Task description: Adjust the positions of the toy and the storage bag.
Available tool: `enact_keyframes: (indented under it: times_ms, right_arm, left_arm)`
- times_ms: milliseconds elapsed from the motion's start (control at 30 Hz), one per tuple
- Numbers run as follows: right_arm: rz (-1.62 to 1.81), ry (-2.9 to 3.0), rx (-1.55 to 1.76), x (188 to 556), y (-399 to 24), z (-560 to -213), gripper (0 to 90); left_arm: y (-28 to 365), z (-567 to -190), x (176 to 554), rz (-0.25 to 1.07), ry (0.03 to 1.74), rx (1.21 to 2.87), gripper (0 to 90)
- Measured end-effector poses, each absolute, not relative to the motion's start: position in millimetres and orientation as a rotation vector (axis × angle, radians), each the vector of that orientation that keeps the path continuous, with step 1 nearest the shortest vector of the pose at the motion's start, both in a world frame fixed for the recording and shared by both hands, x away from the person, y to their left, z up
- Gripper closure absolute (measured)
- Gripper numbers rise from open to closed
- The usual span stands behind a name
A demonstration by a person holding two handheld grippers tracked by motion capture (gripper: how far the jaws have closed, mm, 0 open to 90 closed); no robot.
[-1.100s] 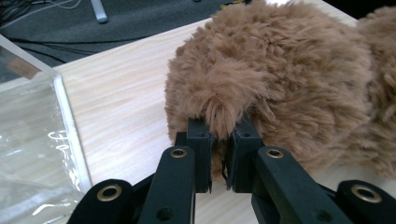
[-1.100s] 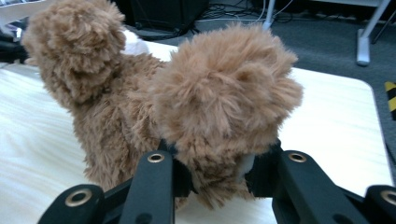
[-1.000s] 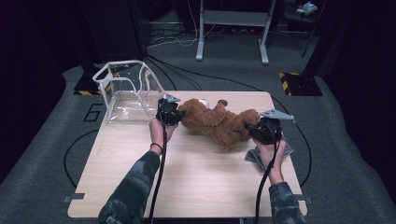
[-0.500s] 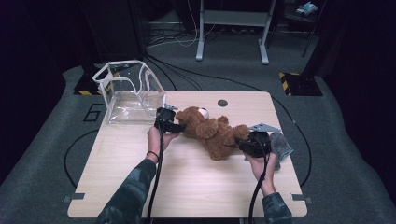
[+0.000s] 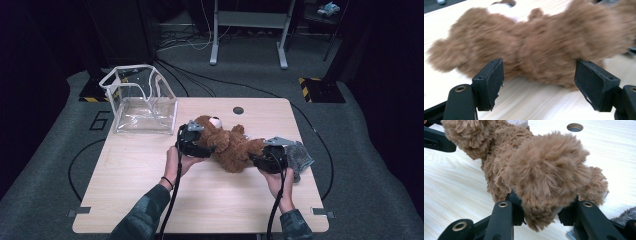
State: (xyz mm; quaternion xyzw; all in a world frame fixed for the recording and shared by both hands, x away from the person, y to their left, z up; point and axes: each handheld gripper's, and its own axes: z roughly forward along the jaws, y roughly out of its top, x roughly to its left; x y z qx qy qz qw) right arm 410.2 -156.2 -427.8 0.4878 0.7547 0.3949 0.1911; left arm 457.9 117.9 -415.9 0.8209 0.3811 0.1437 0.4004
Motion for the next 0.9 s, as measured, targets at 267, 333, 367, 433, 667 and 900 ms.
enact_keyframes:
  times_ms: [267,333,367,433,667,900]
  right_arm:
    - [1.104,2.134,1.371,408,-154,-431,63.4]
    - [1.103,2.142,1.362,408,-154,-431,63.3]
    - [1.101,2.147,1.357,407,-155,-431,63.1]
    - [1.099,2.156,1.347,407,-155,-431,62.4]
    - [1.132,2.193,1.382,406,-168,-431,46.4]
    - [1.243,2.16,1.39,398,-203,-425,27.7]
  left_arm:
    - [84,-404,450,0.429,0.892,2.089,22.7]
    - [80,-403,453,0.438,0.888,2.093,23.2]
    - [80,-403,454,0.441,0.887,2.097,27.0]
    - [79,-406,458,0.469,0.893,2.083,39.1]
    - [97,-417,461,0.459,0.92,2.065,71.9]
    - [128,-434,457,0.406,0.975,2.034,72.4]
